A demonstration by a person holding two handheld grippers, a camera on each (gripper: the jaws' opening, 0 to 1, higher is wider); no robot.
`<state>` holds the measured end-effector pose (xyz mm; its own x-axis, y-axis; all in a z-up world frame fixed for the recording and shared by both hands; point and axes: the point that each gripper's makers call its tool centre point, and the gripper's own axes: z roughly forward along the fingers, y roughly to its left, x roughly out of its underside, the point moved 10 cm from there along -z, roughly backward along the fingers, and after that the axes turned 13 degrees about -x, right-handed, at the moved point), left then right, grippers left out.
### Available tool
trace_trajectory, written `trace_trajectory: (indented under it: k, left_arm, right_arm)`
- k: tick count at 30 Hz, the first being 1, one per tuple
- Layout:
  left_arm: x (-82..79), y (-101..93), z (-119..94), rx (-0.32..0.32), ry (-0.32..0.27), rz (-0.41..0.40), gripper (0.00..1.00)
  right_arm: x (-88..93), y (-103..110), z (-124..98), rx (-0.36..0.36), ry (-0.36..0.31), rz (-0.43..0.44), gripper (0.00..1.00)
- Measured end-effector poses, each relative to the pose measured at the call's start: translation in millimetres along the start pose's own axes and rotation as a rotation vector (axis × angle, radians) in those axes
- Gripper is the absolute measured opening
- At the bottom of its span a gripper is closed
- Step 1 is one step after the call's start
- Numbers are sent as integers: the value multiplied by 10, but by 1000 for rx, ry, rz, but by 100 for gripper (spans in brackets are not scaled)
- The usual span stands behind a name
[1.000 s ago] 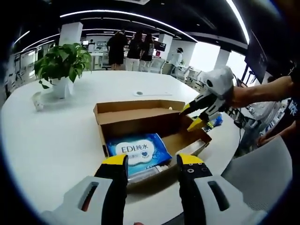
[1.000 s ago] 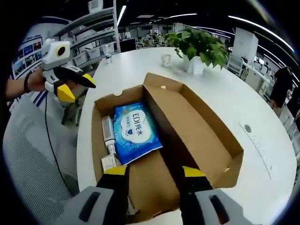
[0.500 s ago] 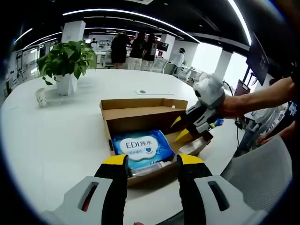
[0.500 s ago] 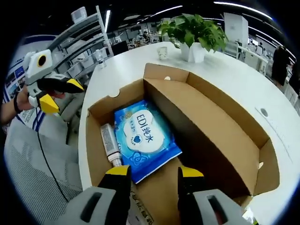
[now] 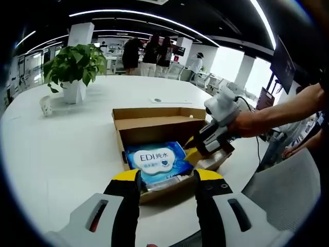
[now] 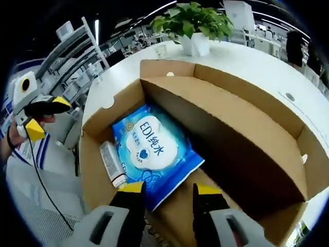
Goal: Operate the shoe box by opening the lid, removing the specified soft item, and placing it in the target area until the item is outside and the box remains undamaged.
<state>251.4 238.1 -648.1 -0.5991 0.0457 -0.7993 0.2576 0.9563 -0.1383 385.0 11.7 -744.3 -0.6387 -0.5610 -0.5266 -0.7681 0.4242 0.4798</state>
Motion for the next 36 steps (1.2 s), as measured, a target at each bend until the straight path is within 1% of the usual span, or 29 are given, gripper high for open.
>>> trace_trajectory:
  k: [3,4,6,7,8,10,14,17,19,24,27,29,31,33,34,35,36]
  left_arm:
    - [3,2,3,1,0,0,42]
    - [5,1,5,1,1,1,42]
    - [7,0,7,1,2,2,42]
    - [9,-2,10,2,4,3,42]
    - [10,-4,12,3,4,4,42]
    - [10,-5,23,5,5,9,42]
    - [5,-19,60,7,12,12,41]
    - [-14,-42,108,9,20,18,40]
    - [-23,-52,163,1,43,35,40]
    - [-89,-83,303,6,62,51,39]
    - [-121,-77,439,-19,105,59,37]
    - [-123,-62,511,-41,145,33,36]
    - [-134,-60,613,-53,171,18,35]
    - [-135,-80,718,-60,197,28,34]
    - [-138,-104,775,-51,201,47,33]
    - [-138,-126,812,-45,204,59,31]
    - [-122,-144,861,-49,240,78,30]
  right_arm:
    - [16,24,41,5,-9,41,29]
    - [20,-1,69,10,-9,52,26]
    - [49,-25,113,25,-5,72,17]
    - [55,-21,121,20,-9,80,15]
    - [43,2,122,22,-28,103,14]
    - [37,-14,108,38,-29,106,10]
    - [5,-48,73,34,-56,118,0]
    - [-1,-49,47,46,-40,99,0]
    - [29,-73,38,53,-39,112,0]
    - [77,-87,-44,71,-35,125,0]
    - [125,-102,-112,87,-25,126,0]
    - [146,-135,-143,97,-28,138,0]
    - [176,-122,-201,101,-37,153,0]
    - [192,-132,-232,103,-45,162,0]
    - [215,-48,-270,108,-45,161,0]
    - [229,-15,-293,111,-46,162,0]
    - [229,-3,-298,111,-47,162,0]
